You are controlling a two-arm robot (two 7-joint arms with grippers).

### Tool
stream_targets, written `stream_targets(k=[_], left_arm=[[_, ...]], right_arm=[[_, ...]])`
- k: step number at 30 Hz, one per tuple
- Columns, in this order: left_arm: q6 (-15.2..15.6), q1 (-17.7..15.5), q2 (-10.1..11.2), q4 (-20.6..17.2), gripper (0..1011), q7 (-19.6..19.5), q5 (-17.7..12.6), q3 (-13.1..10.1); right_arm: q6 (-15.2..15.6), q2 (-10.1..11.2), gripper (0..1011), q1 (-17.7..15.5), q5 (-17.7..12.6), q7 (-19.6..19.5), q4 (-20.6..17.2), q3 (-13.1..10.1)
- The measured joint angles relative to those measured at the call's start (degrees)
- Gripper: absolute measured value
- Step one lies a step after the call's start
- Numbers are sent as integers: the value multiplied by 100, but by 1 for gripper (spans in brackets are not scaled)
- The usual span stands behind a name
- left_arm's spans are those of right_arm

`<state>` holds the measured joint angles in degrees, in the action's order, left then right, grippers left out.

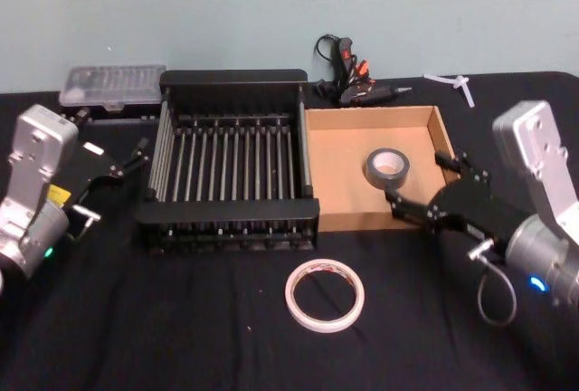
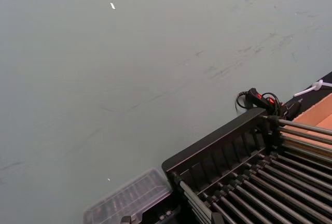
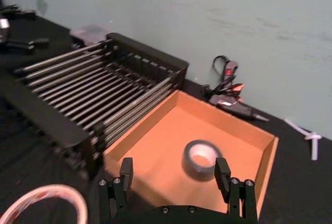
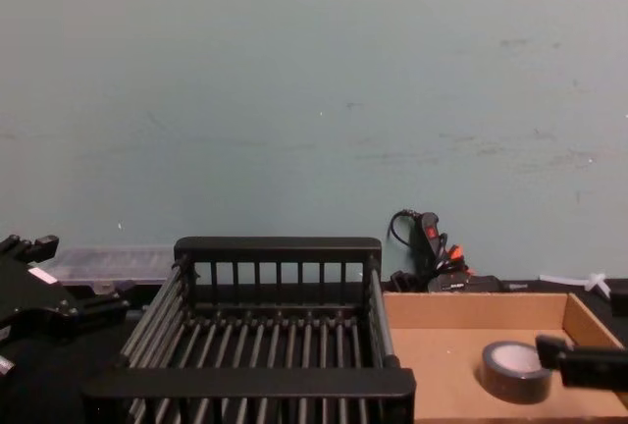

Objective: Pick up the white tape and place it into the black box , Pick up the silver tape and place it into the brown box.

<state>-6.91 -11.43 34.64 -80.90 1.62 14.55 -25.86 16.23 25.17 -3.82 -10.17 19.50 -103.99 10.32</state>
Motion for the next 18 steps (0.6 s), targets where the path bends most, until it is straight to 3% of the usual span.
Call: stream_targets(k=[11, 18], left_arm=[[0, 0, 0, 0, 1001, 0, 0, 0], [0, 0, 0, 0, 1001, 0, 0, 0]], right_arm=[[-643, 268, 1002, -583, 127, 62, -147, 213], [-825, 243, 1002, -740, 295, -23, -83, 355]])
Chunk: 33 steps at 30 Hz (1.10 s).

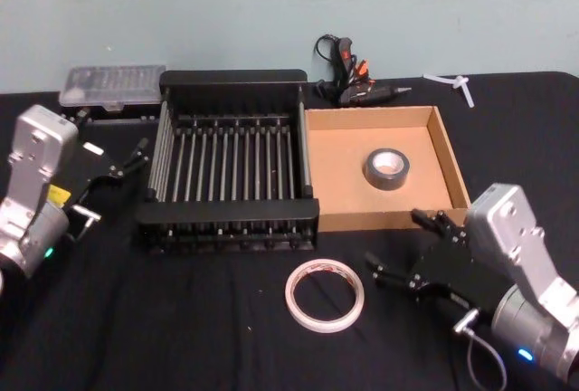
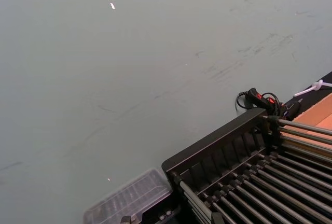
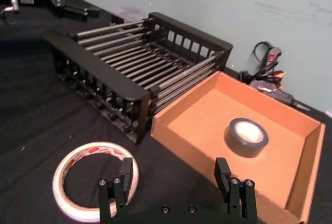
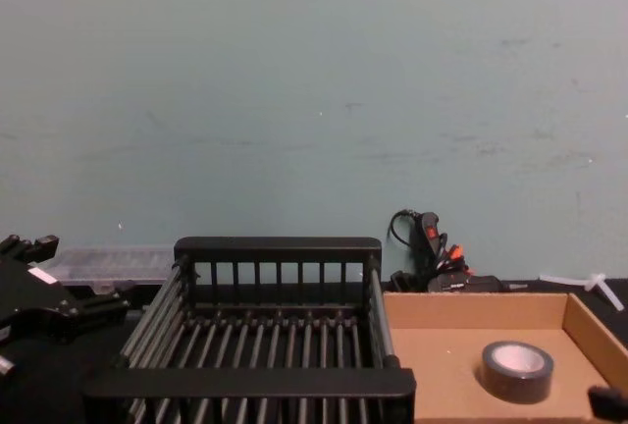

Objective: Pick up the white tape and place it into the black box , Pick up the silver tape and place it into the brown box.

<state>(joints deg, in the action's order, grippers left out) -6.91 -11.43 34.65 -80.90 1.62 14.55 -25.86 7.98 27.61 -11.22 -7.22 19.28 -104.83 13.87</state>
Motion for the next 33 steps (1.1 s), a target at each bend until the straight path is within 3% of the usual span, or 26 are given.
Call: stream_targets(k=[12, 33], left_arm=[[0, 0, 0, 0, 1001, 0, 0, 0], [0, 0, 0, 0, 1001, 0, 0, 0]], right_arm=[[-93, -156, 1003, -59, 326, -79, 158, 245], [319, -658, 1002, 384, 631, -152, 677, 513]])
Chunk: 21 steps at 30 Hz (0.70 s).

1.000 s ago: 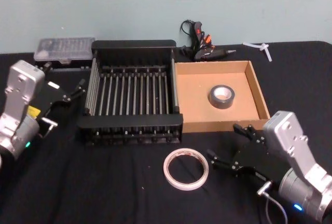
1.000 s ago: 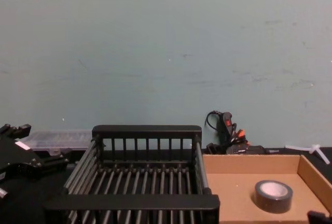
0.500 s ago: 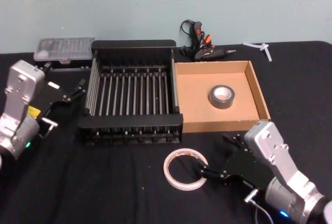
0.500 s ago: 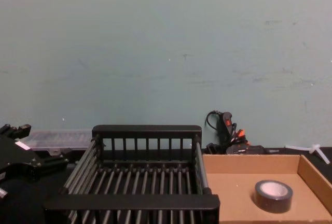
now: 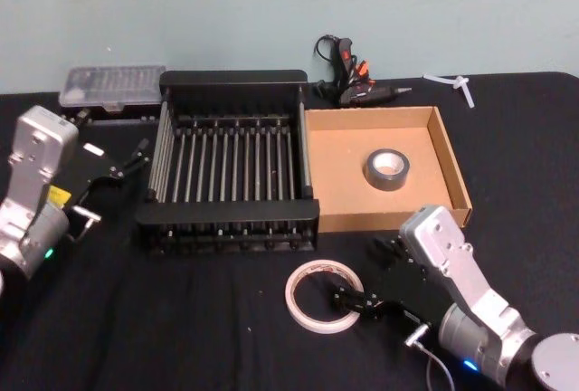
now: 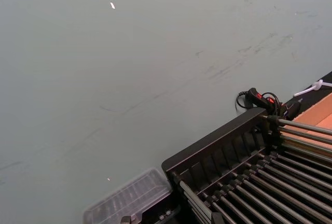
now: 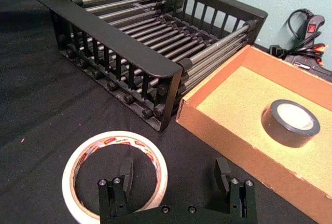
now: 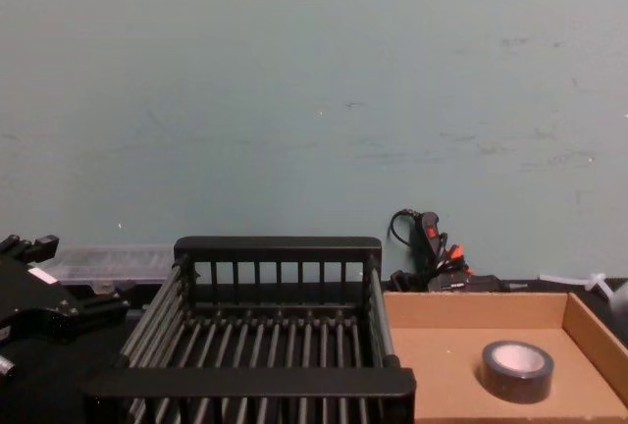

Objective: Pick up the white tape and place it into the black box , Pick up the silver tape and place it into the brown box.

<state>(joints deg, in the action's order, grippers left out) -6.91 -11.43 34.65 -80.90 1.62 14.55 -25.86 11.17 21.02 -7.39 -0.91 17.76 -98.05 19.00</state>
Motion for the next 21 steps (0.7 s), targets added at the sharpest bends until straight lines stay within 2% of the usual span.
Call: stream_targets(k=[11, 21], left_arm=[[0, 0, 0, 0, 1001, 0, 0, 0], [0, 0, 0, 0, 1001, 0, 0, 0]], right_arm=[[217, -273, 1002, 260, 6, -38, 252, 49], [308, -362, 1002, 366, 19, -38, 368, 81]])
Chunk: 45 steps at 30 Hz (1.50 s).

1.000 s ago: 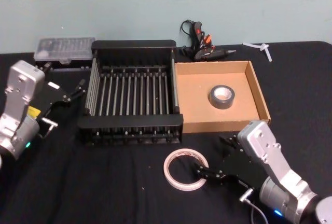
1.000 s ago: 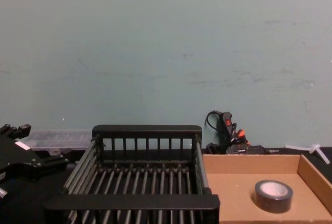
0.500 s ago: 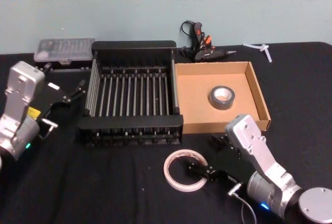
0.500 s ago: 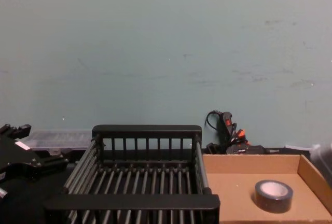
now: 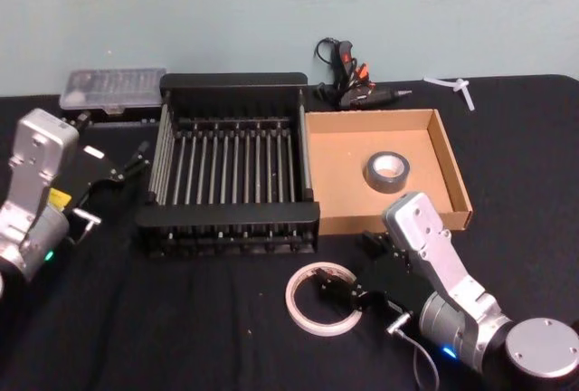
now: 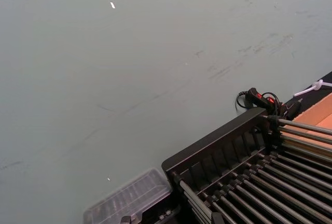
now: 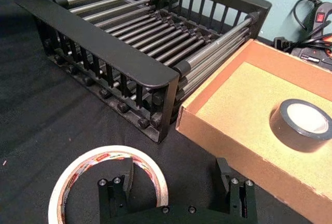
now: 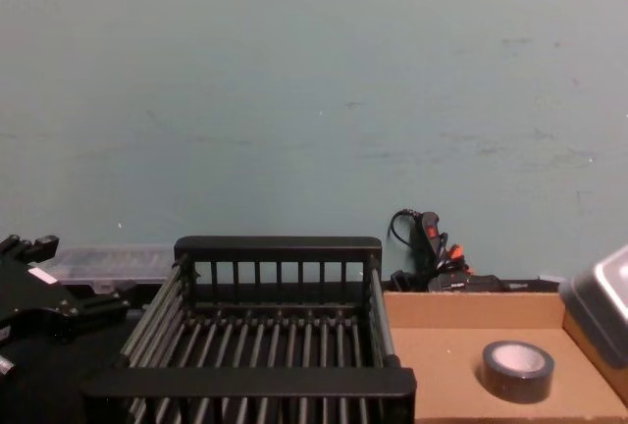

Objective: Pick up the white tape and place it into the black box , Pick up the silver tape and place it into the brown box.

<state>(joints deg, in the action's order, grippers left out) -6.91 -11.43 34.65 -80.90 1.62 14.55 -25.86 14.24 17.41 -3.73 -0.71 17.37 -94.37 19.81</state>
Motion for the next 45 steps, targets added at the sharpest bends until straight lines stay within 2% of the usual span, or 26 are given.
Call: stream_targets(k=[14, 37, 41, 44, 45], left_arm=[[0, 0, 0, 0, 1001, 0, 0, 0], [0, 0, 0, 0, 1001, 0, 0, 0], [0, 0, 0, 0, 1001, 0, 0, 0], [0, 0, 0, 0, 1001, 0, 0, 0], [0, 0, 0, 0, 1001, 0, 0, 0]], right_arm=[[117, -22, 1002, 2, 5, 15, 24, -9], [134, -6, 1002, -17, 4, 34, 7, -9], [133, -6, 935, -17, 4, 35, 7, -10], [133, -6, 863, -18, 4, 35, 8, -10], [133, -6, 811, -17, 4, 35, 8, -10]])
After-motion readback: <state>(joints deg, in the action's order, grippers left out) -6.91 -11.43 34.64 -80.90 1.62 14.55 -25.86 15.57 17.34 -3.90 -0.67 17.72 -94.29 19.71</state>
